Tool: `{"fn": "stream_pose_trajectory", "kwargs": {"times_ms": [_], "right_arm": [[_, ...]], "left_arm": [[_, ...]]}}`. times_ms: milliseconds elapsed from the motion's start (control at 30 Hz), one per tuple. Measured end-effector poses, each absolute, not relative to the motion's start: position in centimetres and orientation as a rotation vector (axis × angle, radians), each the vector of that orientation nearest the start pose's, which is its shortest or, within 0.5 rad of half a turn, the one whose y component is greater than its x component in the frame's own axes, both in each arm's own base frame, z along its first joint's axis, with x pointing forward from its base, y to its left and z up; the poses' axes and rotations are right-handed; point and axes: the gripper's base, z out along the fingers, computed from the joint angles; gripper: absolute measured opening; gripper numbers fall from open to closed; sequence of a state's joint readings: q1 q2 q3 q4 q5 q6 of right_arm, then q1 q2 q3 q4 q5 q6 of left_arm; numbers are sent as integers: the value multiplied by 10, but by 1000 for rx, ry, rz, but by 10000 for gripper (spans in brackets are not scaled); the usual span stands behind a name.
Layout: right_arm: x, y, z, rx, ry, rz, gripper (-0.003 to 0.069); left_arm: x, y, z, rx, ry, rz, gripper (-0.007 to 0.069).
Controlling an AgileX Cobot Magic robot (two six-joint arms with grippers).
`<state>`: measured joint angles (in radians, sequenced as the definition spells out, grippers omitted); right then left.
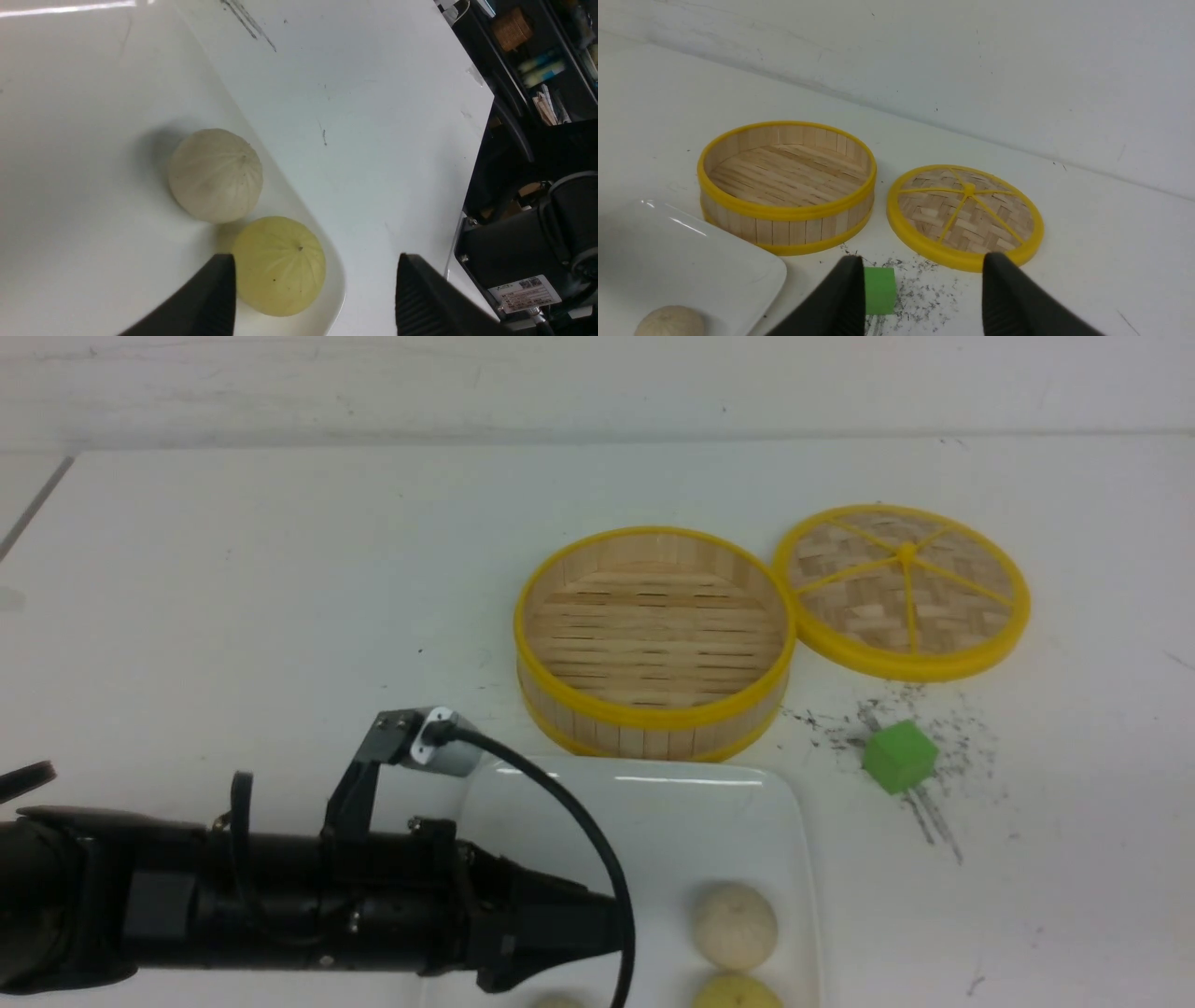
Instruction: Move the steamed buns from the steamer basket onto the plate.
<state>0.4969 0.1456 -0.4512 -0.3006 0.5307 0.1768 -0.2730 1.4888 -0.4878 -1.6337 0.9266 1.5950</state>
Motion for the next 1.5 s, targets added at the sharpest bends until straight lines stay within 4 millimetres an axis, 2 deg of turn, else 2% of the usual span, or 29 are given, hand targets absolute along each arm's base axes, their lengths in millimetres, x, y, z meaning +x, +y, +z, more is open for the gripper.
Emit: {"fn": "stream_pose_trajectory", "kwargs": {"times_ms": [867, 1033, 1300, 1500], "right_arm": [[40, 7, 308, -373, 1651, 189, 358], [40, 8, 307, -360, 1662, 234, 356], [39, 9, 306, -354, 1675, 251, 314], [38, 9, 300, -348, 1752, 265, 265]], "left_arm": [[193, -131, 184, 703, 2185, -1297, 467], [193, -131, 185, 729, 2165, -1283, 467], [203, -135, 222, 873, 1942, -1197, 467], [209, -137, 240, 897, 1869, -1166, 466]]}}
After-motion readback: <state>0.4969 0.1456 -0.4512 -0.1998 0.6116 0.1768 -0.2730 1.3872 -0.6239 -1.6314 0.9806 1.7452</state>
